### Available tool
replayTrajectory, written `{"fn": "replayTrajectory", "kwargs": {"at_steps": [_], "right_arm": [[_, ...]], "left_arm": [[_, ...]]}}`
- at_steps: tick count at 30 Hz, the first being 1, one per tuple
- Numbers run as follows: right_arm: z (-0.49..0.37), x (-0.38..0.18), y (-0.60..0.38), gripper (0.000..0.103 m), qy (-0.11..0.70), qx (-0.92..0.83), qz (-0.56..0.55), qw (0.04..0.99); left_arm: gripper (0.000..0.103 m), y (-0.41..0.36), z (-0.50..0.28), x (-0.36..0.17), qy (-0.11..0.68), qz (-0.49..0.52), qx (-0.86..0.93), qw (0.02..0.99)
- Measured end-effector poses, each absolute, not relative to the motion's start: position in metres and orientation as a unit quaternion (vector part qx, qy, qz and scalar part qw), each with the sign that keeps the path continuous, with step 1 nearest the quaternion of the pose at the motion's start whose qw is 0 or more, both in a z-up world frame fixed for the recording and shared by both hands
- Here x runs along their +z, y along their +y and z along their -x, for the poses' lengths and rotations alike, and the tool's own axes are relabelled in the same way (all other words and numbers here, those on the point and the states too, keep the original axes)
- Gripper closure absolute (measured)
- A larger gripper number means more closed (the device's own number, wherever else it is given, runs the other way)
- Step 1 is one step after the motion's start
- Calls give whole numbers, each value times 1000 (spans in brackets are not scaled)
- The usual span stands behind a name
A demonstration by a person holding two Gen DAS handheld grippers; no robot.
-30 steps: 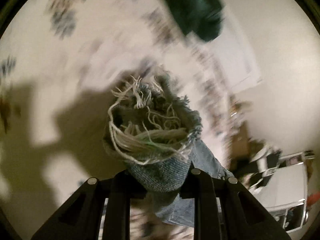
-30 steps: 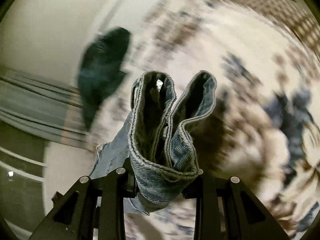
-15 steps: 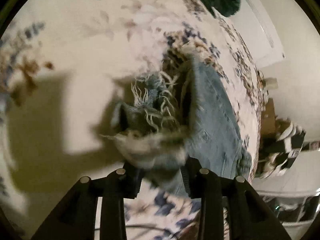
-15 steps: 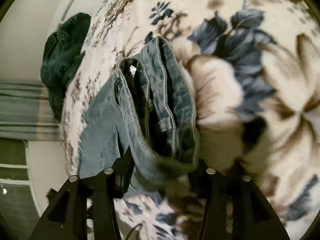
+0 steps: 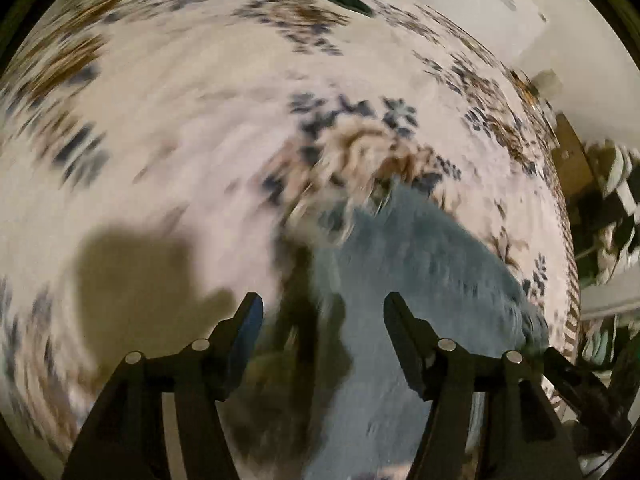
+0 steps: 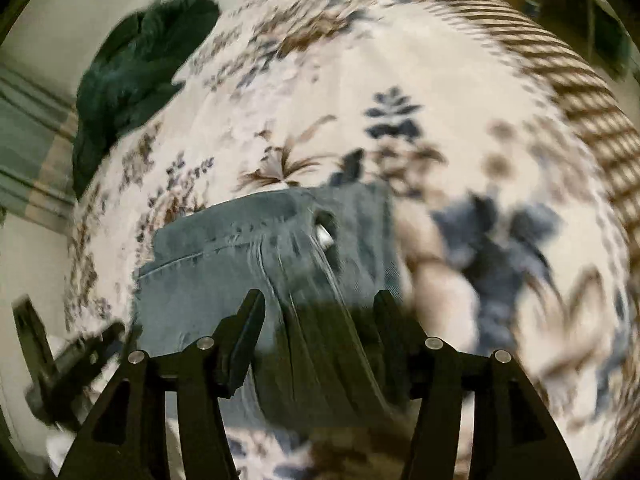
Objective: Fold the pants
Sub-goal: 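Lower the folded shorts onto the duvet and open both grippers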
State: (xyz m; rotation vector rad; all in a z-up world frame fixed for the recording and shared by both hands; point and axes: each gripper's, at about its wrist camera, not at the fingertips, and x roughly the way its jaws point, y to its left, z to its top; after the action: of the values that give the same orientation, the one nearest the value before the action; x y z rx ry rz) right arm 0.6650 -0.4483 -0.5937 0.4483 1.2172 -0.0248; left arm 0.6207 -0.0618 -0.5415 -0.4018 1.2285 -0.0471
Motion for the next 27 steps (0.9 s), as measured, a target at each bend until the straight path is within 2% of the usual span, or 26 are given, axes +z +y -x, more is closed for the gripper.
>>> {"fn": "replayTrajectory", "kwargs": {"at_steps": [2, 3, 4, 5, 6, 7, 8, 10, 14, 21, 24, 25, 26, 27], "right_arm": [[-684, -608, -443, 44, 584, -11, -194, 788], [-690, -614, -442, 44, 591, -11, -188, 784], [-692, -617, -440, 46, 594, -13, -183, 783], [-692, -618, -439, 60, 590, -13, -173, 788], [-690, -616, -436, 69, 585, -12, -158, 796], [-687, -612, -434, 73, 575, -9, -151, 804], [-684, -606, -433, 82, 564, -8, -142, 814], [-679, -598, -430, 84, 547, -14, -134, 826], [-675, -587, -445, 86, 523, -39, -158, 836], [-710, -595, -455, 86, 526, -65, -173, 830], [-719, -606, -462, 81, 554, -55, -192, 808], [-716, -605, -466, 67, 559, -53, -206, 802], [-709, -601, -472, 49, 554, -46, -226, 800], [-698, -595, -478, 38, 543, -42, -247, 801]], "left_arm": [[44, -72, -640, -554, 597, 157, -42, 786], [61, -77, -649, -564, 611, 145, -54, 776], [89, -82, -655, -573, 619, 130, -61, 772], [95, -86, -657, -576, 621, 118, -70, 771], [98, -92, -656, -571, 611, 93, -80, 782], [99, -95, -653, -561, 593, 79, -86, 797], [99, -98, -649, -550, 574, 68, -95, 811], [99, -103, -643, -527, 548, 65, -112, 826], [101, -107, -657, -512, 534, 73, -116, 834], [100, -107, -709, -538, 564, 82, -89, 817], [99, -100, -703, -539, 573, 84, -81, 811], [99, -94, -695, -534, 573, 96, -81, 810], [99, -87, -688, -529, 570, 111, -83, 810], [97, -78, -678, -522, 565, 131, -83, 810]]}}
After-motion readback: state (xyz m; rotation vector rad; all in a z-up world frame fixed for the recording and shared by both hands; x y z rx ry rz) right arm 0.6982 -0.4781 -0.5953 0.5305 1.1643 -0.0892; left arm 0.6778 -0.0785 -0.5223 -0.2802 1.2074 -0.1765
